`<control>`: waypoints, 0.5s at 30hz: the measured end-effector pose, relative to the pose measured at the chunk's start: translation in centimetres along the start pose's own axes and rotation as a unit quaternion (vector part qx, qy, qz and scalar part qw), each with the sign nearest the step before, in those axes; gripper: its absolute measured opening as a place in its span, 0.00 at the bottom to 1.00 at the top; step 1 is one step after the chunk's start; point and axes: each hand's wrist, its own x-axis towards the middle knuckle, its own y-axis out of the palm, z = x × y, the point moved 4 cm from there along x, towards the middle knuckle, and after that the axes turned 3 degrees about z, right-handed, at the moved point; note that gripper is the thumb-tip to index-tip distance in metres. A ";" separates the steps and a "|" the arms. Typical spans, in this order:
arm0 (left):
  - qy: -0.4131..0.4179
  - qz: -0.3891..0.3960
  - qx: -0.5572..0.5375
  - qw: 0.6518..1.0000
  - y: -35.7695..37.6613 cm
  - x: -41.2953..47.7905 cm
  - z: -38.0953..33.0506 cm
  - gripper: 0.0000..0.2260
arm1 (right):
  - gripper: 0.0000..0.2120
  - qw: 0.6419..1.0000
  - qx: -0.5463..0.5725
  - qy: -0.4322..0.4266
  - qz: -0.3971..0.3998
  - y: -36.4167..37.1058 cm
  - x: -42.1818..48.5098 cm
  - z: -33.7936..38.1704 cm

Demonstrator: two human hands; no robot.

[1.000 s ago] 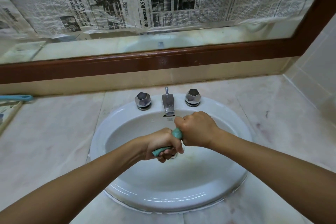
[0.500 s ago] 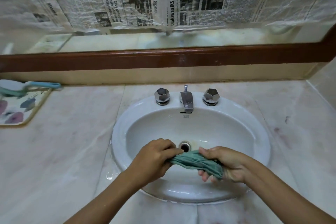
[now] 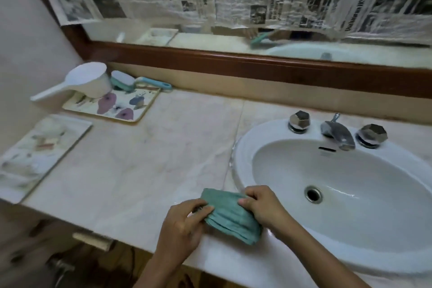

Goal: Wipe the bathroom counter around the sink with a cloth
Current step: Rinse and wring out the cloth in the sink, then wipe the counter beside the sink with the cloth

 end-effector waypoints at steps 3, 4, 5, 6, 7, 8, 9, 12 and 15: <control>-0.102 0.014 0.000 0.995 -2.8 -1.4 4.9 0.17 | 0.06 1.000 0.020 0.017 -0.007 3.7 3.3 2.9; -0.131 0.012 -0.007 0.991 -3.5 -1.7 6.2 0.16 | 0.05 0.998 -0.039 0.019 -0.043 4.4 4.5 3.3; -0.158 0.010 -0.015 0.987 -4.1 -2.0 7.5 0.16 | 0.06 0.983 -0.160 0.014 -0.092 5.0 5.3 3.7; -0.183 0.008 -0.021 0.983 -4.6 -2.4 8.8 0.16 | 0.08 0.945 -0.291 -0.006 -0.152 5.6 5.6 4.1; -0.204 0.006 -0.025 0.979 -5.0 -2.8 10.0 0.16 | 0.10 0.897 -0.391 -0.043 -0.199 6.5 5.6 4.4; -0.223 0.006 -0.025 0.974 -5.4 -3.1 11.3 0.16 | 0.11 0.864 -0.445 -0.088 -0.219 7.7 5.6 4.5; -0.238 0.007 -0.021 0.971 -5.8 -3.5 12.4 0.17 | 0.12 0.842 -0.469 -0.140 -0.227 9.0 5.5 4.5; -0.255 0.025 0.024 0.966 -7.2 -4.0 16.0 0.20 | 0.20 0.823 -0.514 -0.200 -0.137 11.5 6.6 3.1; -0.281 0.069 0.083 0.954 -8.5 -3.9 20.6 0.24 | 0.25 0.811 -0.554 -0.185 -0.038 11.5 8.4 1.5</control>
